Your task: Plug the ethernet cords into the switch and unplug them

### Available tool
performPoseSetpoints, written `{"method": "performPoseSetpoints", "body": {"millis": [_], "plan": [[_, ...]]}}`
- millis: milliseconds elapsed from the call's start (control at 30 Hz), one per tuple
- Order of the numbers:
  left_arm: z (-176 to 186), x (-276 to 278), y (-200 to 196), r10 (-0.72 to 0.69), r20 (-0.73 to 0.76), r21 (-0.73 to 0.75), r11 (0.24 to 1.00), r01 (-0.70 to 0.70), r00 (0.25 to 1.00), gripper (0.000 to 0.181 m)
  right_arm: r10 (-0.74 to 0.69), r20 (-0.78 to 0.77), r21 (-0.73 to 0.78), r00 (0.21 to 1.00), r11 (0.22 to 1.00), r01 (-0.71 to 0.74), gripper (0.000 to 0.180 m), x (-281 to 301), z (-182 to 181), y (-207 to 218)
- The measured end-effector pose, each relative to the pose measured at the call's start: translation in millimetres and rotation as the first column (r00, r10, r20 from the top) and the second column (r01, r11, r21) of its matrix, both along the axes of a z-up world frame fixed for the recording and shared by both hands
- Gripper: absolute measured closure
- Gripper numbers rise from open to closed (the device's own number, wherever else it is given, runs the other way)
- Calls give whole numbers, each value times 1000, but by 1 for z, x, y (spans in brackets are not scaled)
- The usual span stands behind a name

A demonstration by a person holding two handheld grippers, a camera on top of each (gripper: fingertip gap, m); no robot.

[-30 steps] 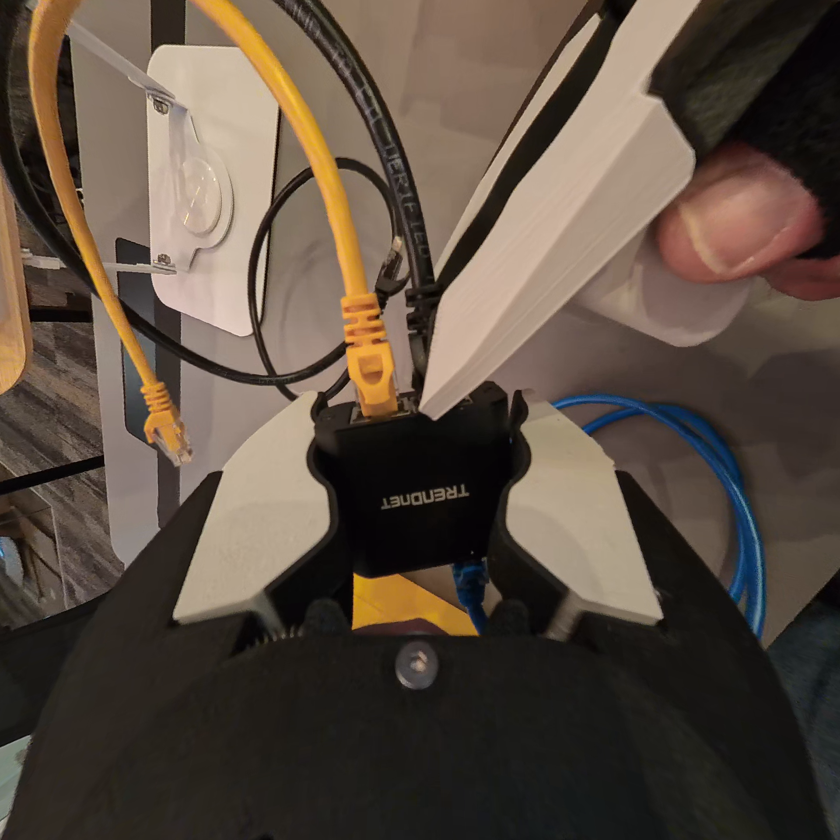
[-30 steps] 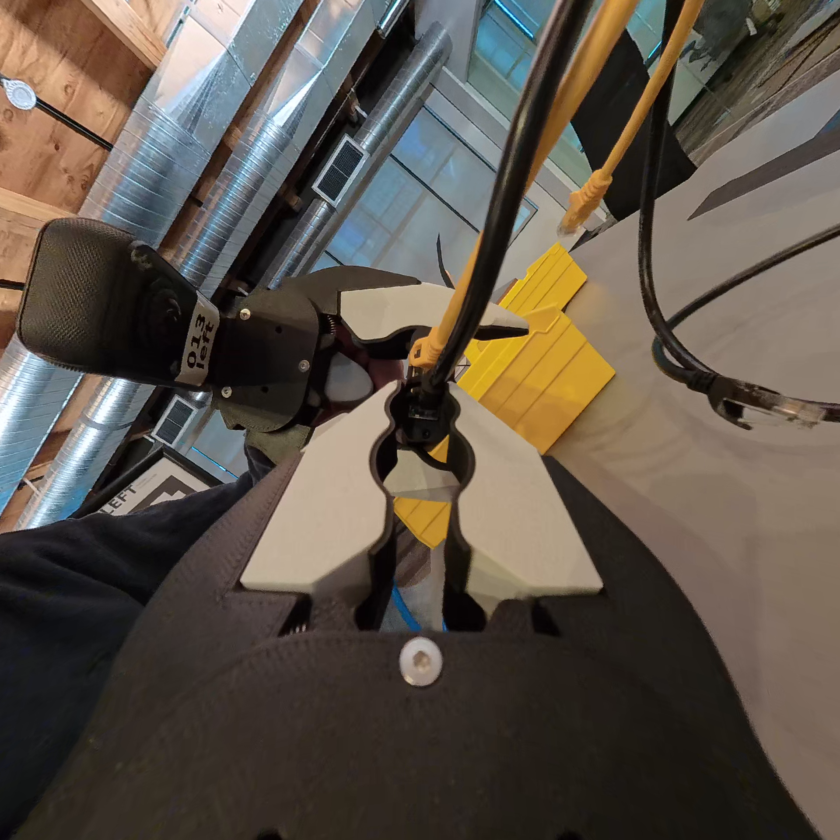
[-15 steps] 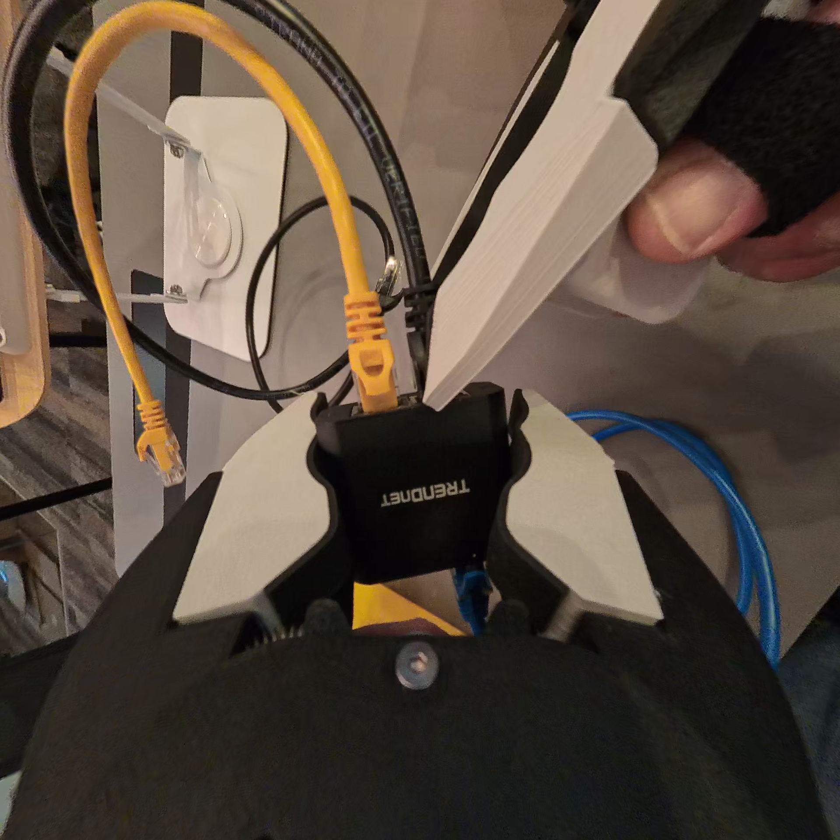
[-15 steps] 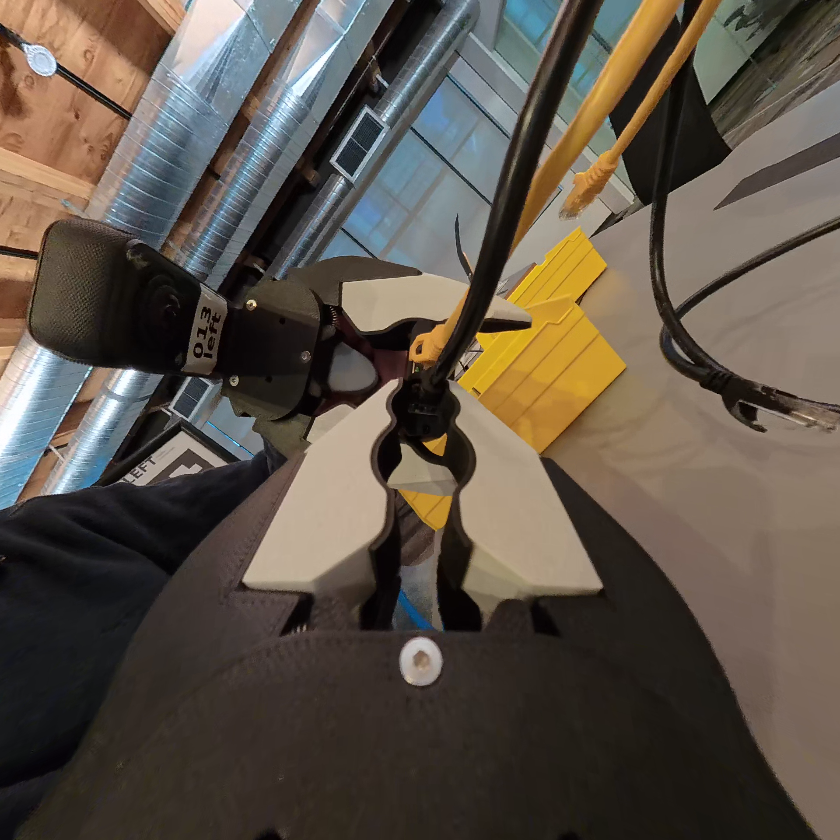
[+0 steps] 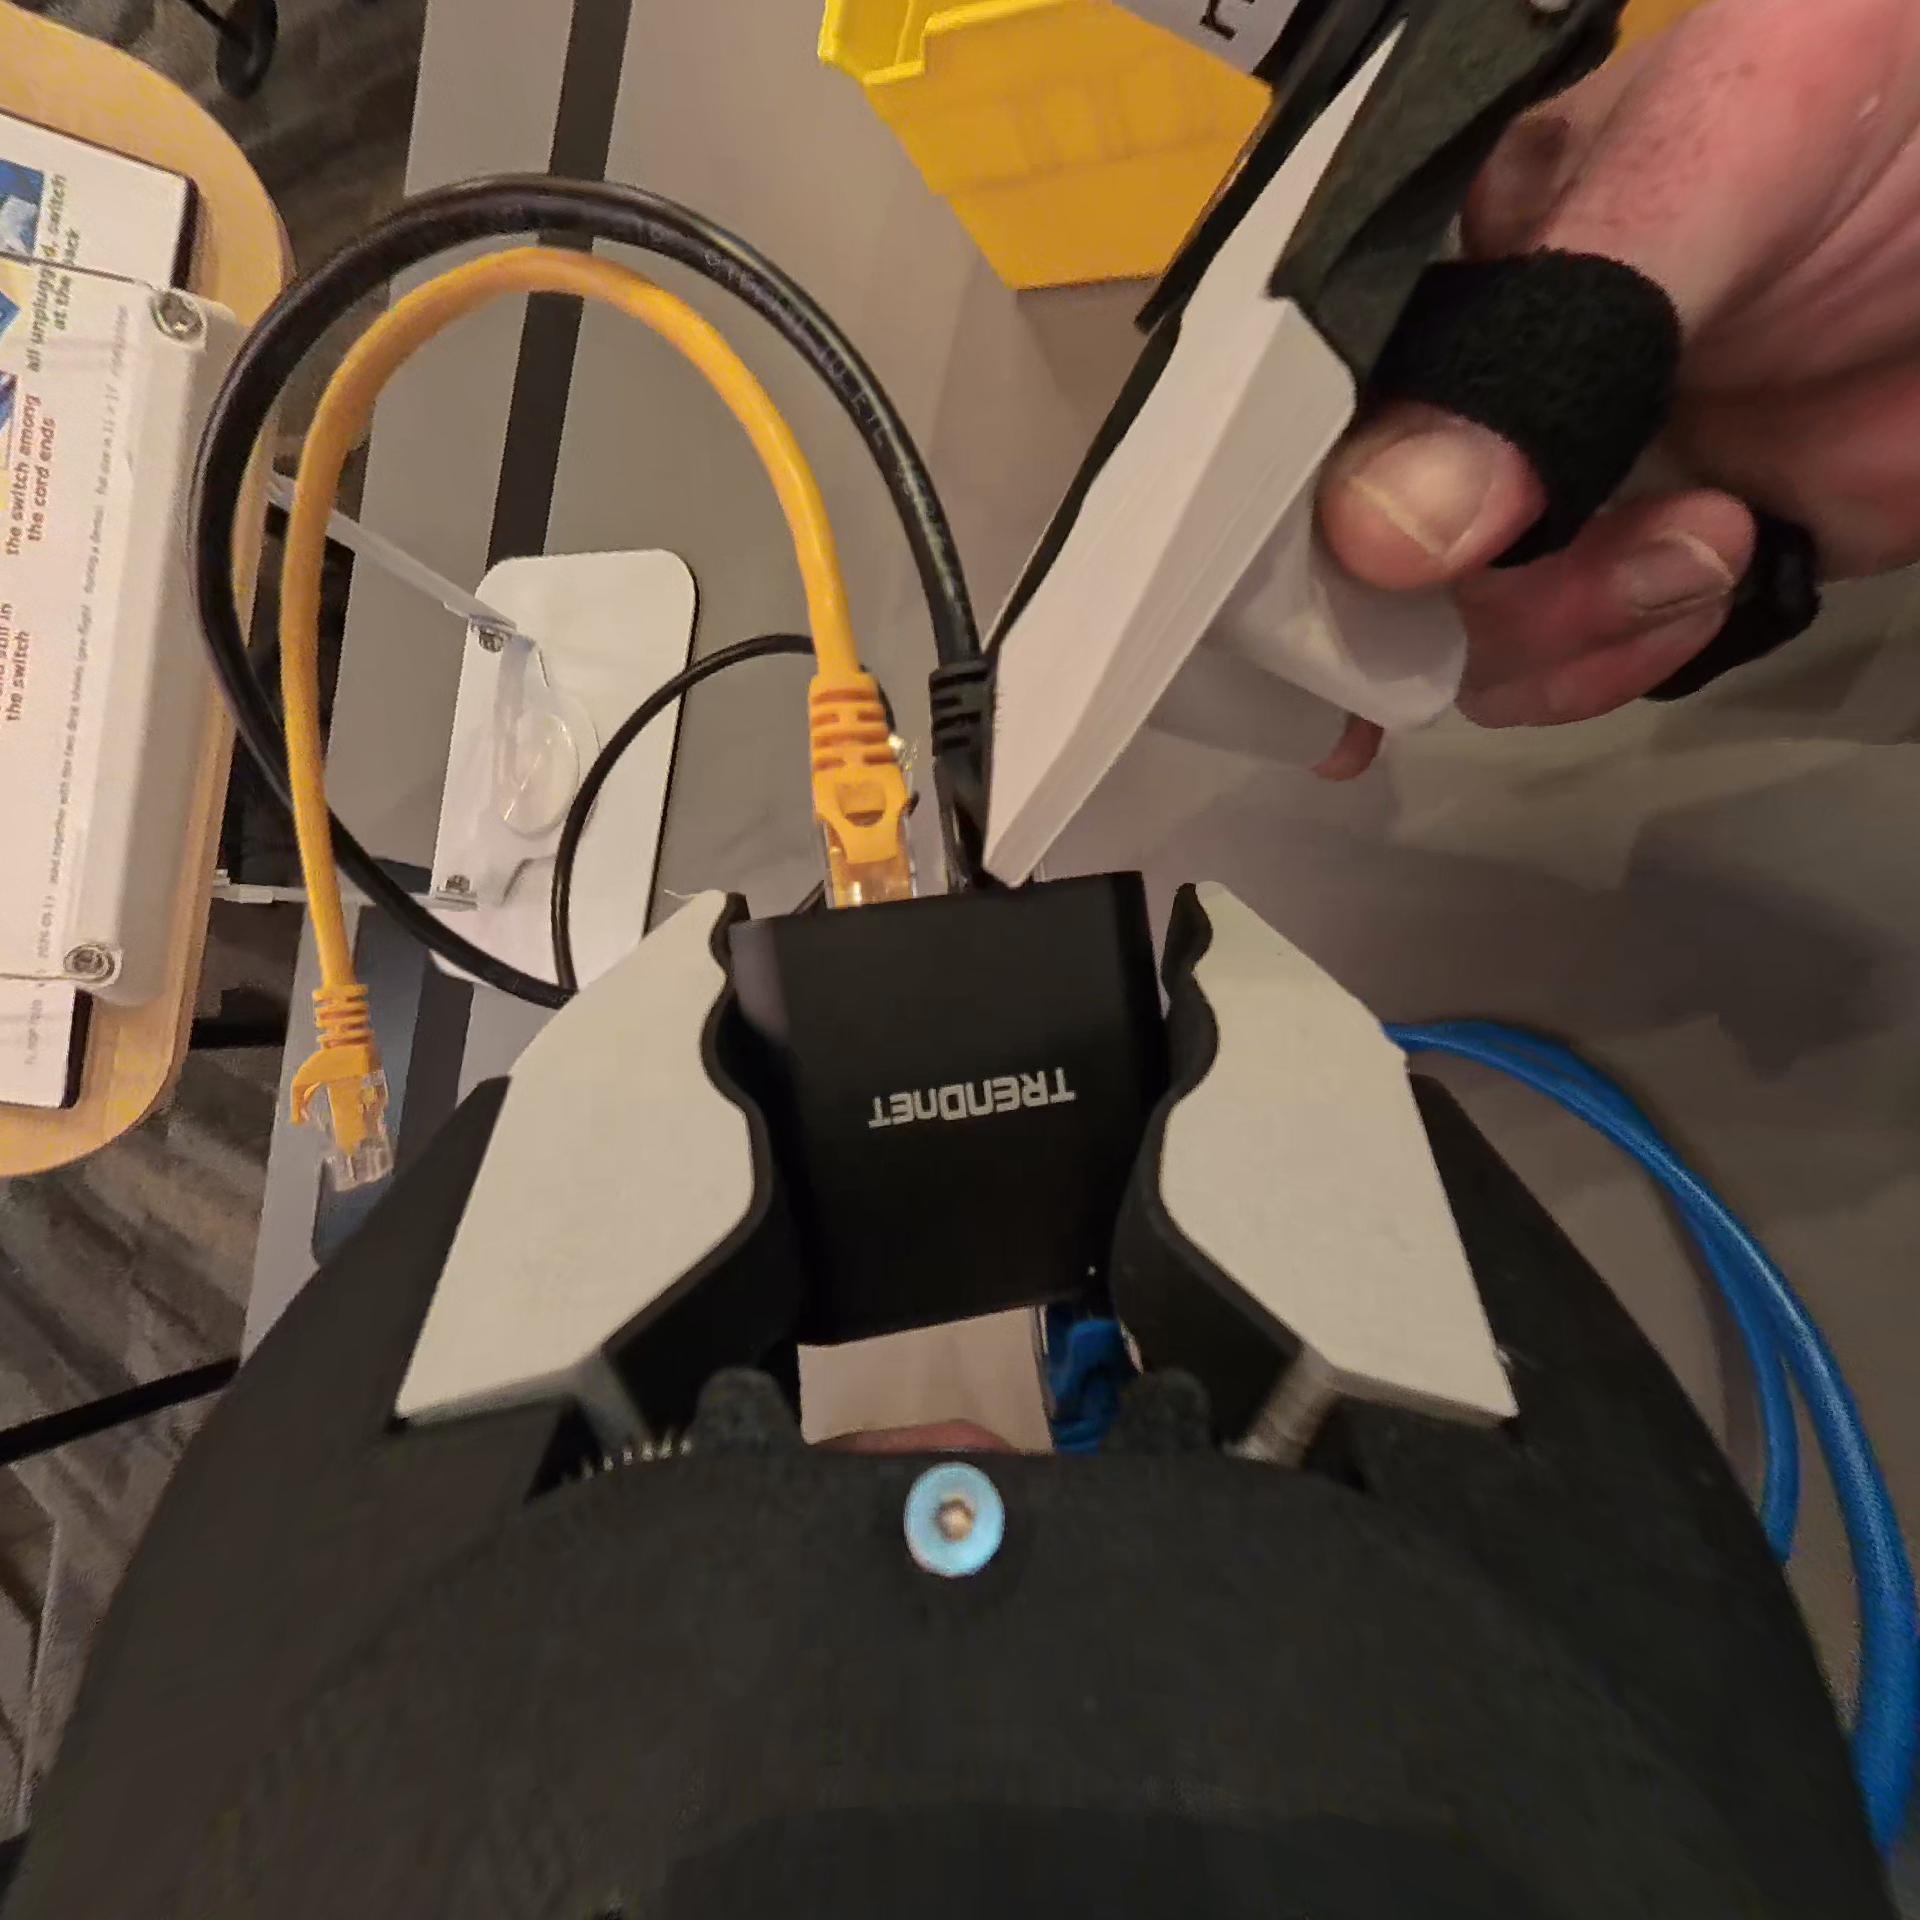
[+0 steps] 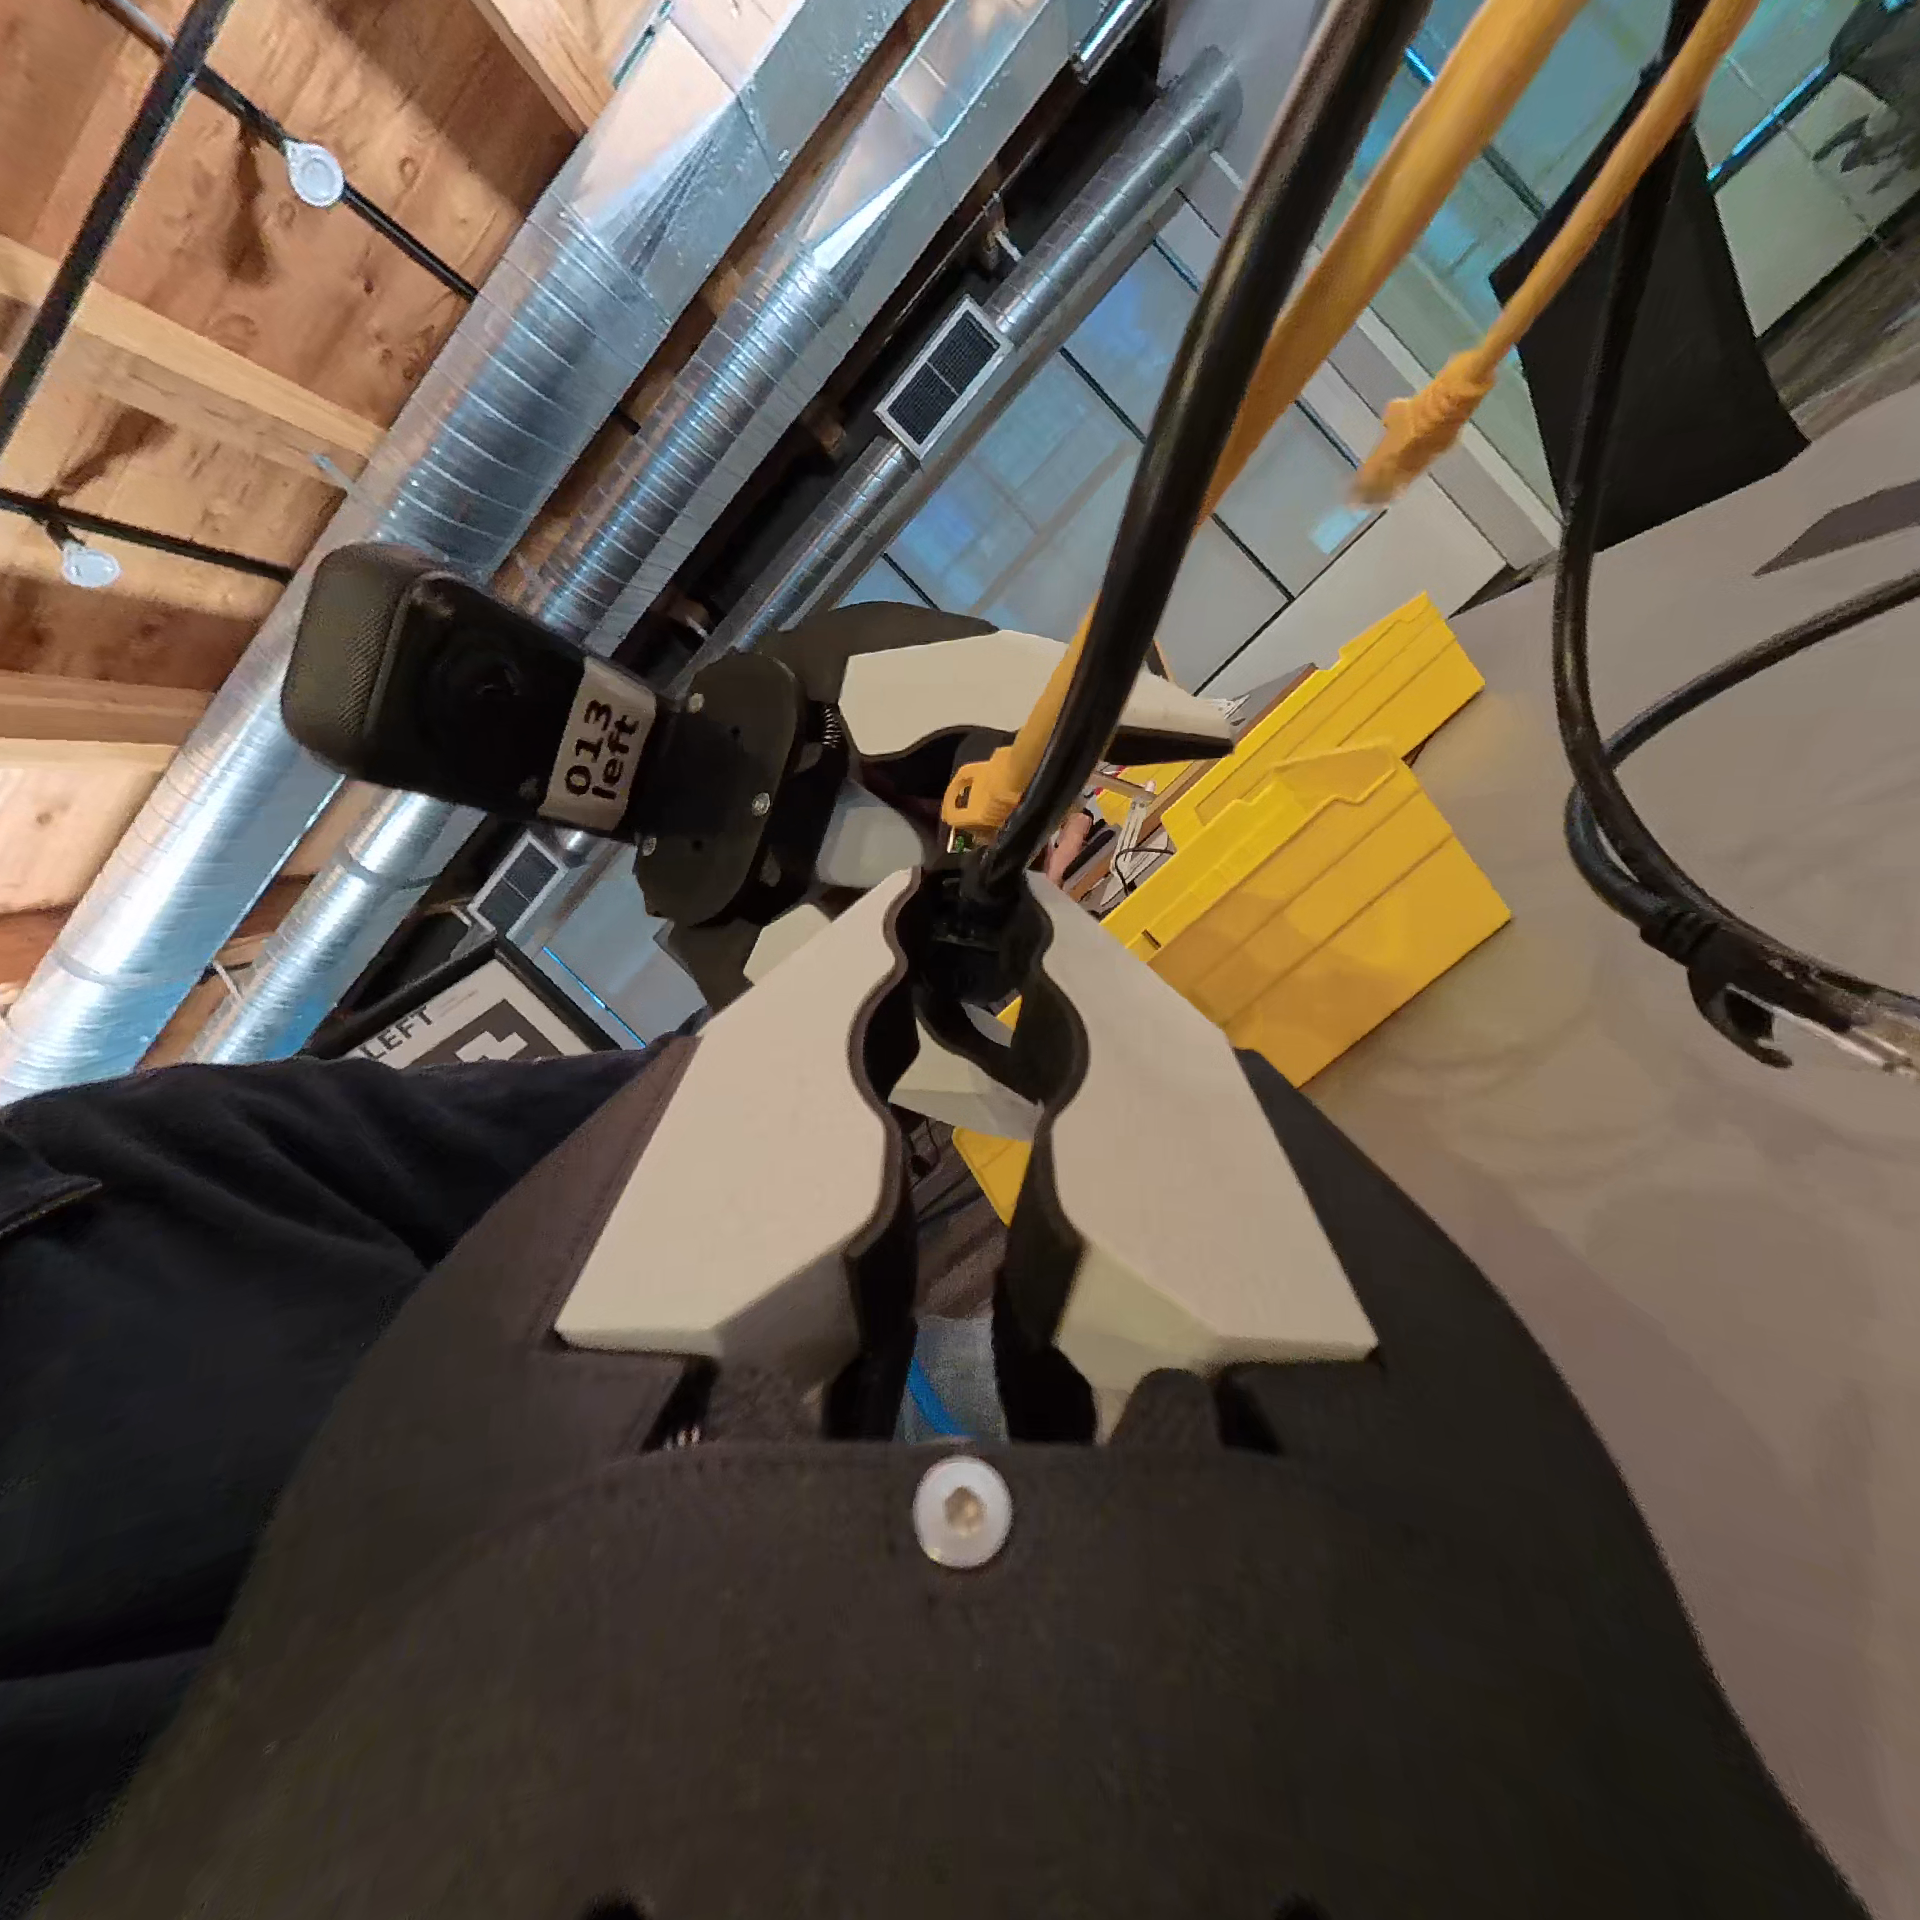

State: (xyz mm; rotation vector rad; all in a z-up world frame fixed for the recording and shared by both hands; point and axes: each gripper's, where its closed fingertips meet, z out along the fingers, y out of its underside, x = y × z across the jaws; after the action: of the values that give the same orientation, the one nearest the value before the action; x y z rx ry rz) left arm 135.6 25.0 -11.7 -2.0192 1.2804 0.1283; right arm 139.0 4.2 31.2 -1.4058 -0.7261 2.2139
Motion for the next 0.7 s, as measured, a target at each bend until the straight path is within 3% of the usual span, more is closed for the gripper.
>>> {"method": "performPoseSetpoints", "body": {"millis": [333,367,467,500,533,600,700], "plan": [[-1,-14,4,38,-36,-15,999,-39,999,105,-65,76,42,995,997,62,171,10,-3,6],[0,-16,2,41,-22,-38,998,-42,999,105,-82,86,86,993,993,75,179,14,-4,4],[-2,-24,-4,49,-36,-108,993,-53,998,105,-145,129,218,981,969,114,170,23,-4,-1],[-4,-26,-6,46,-39,-136,989,-51,998,105,-186,156,329,970,936,126,167,23,-4,-5],[-5,-25,-9,41,-30,-162,986,-45,999,105,-259,195,483,946,865,138,163,23,-7,-7],[-5,-24,-13,34,-24,-202,979,-38,999,105,-398,198,750,896,650,123,158,22,-2,-11],[-4,-20,-20,20,9,-274,962,-16,1000,105,-520,128,963,845,270,21,156,17,6,-17]]}}
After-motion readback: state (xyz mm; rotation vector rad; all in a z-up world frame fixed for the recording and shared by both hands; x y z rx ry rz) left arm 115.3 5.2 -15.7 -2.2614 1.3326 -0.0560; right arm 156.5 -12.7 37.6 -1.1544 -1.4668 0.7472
